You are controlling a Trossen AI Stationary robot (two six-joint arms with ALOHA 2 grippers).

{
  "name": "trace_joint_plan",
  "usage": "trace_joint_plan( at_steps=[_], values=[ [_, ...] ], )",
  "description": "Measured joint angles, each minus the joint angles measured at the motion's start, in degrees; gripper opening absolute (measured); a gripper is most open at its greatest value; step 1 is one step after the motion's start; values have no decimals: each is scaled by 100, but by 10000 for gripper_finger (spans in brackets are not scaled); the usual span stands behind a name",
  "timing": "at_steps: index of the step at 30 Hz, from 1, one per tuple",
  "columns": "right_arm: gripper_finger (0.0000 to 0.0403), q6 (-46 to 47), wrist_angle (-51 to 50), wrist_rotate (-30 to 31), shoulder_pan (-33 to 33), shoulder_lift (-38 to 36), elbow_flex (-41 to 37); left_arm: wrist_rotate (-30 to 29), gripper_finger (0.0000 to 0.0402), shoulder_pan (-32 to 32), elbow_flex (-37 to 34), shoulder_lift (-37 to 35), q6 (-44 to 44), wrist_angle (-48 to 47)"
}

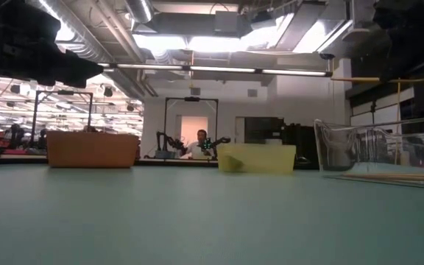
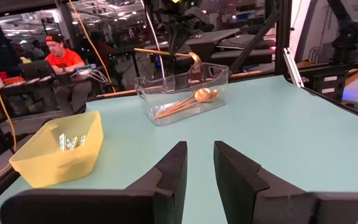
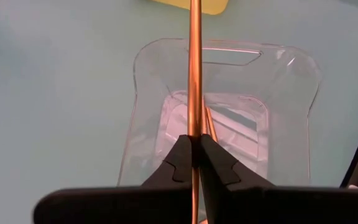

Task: Sort silverware by color (type)
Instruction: Put the gold spoon into the transparent bin

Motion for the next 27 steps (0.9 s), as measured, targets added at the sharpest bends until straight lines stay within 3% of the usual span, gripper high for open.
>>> trace_joint_plan(
  at_steps=[16,27],
  values=[
    [1,-1,16,-131,0,327,0,-9,73,-74,2,-1180,0,12],
    [1,-2,202,-279,1,861,0,-22,73,-74,1,-1213,0,-27]
  ],
)
